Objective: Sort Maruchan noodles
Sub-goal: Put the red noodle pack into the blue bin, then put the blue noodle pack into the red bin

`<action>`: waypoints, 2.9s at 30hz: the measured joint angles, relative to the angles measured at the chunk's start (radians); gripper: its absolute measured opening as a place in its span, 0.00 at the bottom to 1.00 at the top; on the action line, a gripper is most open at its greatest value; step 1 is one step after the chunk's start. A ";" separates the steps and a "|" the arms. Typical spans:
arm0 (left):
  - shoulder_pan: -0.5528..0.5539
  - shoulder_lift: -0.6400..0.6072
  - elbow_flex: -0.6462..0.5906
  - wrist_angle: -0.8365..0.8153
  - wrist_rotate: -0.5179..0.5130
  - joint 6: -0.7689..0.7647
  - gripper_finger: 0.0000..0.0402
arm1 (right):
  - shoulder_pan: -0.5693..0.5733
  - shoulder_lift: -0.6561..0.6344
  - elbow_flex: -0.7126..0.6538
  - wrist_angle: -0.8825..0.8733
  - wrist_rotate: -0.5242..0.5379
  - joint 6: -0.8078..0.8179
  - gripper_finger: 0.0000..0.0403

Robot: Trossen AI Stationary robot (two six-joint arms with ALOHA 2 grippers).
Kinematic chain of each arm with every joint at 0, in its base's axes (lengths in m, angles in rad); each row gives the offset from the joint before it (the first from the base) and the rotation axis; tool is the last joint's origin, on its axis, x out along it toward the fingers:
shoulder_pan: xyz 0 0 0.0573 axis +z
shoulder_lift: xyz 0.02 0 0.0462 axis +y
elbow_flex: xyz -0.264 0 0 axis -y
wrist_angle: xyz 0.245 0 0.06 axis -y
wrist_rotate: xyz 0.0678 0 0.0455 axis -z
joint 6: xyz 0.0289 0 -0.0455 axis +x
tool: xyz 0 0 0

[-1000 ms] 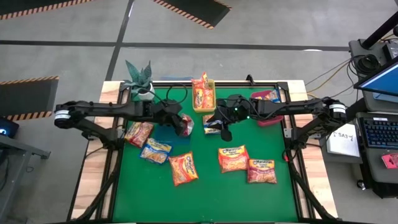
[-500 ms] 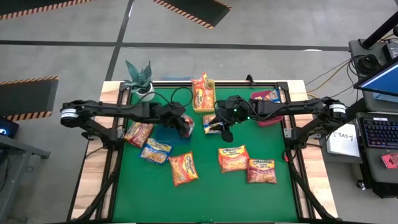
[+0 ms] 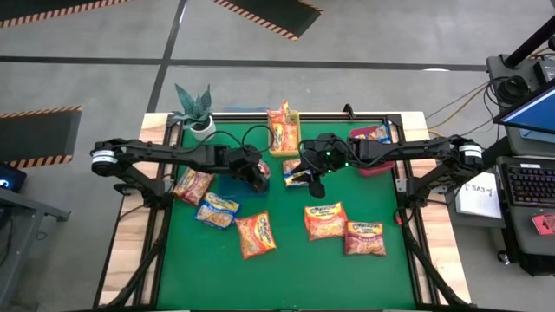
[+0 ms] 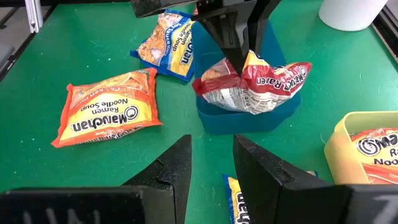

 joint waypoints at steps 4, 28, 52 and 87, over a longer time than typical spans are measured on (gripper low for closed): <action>0.000 -0.001 0.000 0.012 0.000 -0.021 0.03 | 0.000 0.000 0.000 -0.001 0.000 -0.001 0.27; 0.000 -0.005 0.000 0.039 0.000 0.011 0.30 | 0.000 0.000 0.000 -0.002 0.000 0.005 0.27; 0.003 -0.121 -0.171 -0.043 -0.146 0.472 0.19 | 0.000 0.000 -0.001 0.041 0.000 -0.002 0.27; 0.007 0.088 -0.166 0.201 -0.008 0.249 0.09 | -0.061 0.528 0.223 0.224 0.020 0.016 0.02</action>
